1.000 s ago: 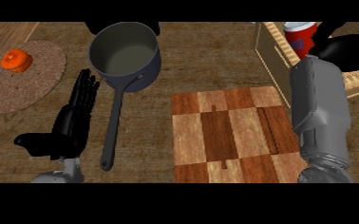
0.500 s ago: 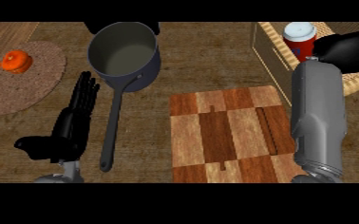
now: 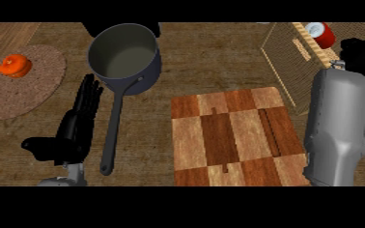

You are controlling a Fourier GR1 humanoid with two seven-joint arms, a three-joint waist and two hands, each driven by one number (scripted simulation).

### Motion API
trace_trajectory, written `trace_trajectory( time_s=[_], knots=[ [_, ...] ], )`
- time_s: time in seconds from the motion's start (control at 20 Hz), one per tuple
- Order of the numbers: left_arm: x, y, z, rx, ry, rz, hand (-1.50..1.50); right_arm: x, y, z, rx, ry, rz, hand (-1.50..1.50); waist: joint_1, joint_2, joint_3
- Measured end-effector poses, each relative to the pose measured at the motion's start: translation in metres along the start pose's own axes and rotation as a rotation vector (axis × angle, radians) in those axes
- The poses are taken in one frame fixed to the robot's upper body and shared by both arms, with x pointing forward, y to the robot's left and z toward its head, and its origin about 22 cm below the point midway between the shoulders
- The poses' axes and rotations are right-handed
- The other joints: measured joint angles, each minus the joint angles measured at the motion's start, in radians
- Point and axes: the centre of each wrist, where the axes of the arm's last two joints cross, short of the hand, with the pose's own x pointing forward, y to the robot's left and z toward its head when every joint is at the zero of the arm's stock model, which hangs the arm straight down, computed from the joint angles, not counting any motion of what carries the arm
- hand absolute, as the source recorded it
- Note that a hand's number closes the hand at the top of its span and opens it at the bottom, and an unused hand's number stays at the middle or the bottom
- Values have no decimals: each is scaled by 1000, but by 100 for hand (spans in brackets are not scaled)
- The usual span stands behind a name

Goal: Pick the can from the cutting board and place it in the basket

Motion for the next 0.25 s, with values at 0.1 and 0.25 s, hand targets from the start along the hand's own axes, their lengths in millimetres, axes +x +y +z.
trace_trajectory(
  time_s=[0.1, 0.25],
  knots=[
    [-1, -2, 1, 1, 4, 1, 0, -1, -9, 0, -6, -5, -28, -150, 0, -2, 0],
    [0, 1, -3, 2, 2, -4, 0, -6, -23, 3, -1, -20, -82, -150, 0, -2, 0]
  ],
)
